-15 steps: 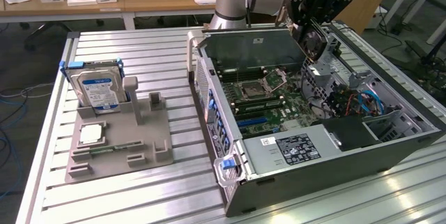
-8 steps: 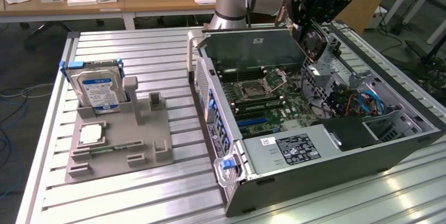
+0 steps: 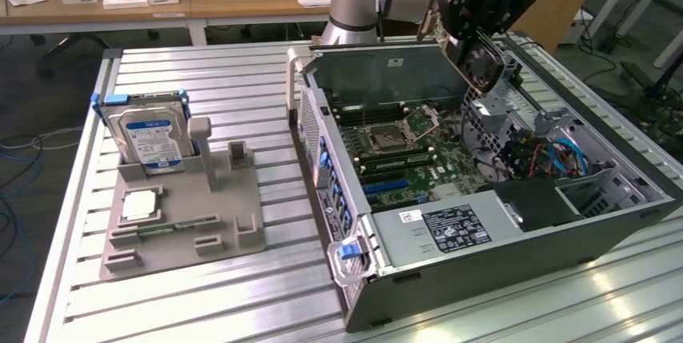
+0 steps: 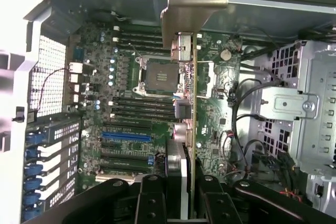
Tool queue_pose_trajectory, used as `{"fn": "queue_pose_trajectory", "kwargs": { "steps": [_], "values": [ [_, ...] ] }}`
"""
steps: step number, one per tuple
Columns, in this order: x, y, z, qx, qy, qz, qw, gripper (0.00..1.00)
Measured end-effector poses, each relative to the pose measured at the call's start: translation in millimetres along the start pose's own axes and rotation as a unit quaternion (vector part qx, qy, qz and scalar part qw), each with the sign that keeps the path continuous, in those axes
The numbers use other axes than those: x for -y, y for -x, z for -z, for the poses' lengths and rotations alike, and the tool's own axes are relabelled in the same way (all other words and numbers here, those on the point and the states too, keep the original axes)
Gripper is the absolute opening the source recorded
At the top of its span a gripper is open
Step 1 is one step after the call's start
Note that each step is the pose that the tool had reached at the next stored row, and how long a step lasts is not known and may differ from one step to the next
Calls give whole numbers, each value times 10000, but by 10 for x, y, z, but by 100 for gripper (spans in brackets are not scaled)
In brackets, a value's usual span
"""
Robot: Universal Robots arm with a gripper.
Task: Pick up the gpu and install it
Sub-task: 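Insert the gpu into the slot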
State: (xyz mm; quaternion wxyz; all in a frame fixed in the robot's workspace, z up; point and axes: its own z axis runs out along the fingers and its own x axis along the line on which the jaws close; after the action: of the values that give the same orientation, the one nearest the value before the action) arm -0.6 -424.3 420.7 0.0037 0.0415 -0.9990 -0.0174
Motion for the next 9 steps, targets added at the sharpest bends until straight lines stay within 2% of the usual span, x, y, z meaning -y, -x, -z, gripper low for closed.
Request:
{"fn": "queue_pose_trajectory", "kwargs": {
  "steps": [9],
  "values": [
    [9,-1,0,-16,-3,456,9990,28]
  ]
}}
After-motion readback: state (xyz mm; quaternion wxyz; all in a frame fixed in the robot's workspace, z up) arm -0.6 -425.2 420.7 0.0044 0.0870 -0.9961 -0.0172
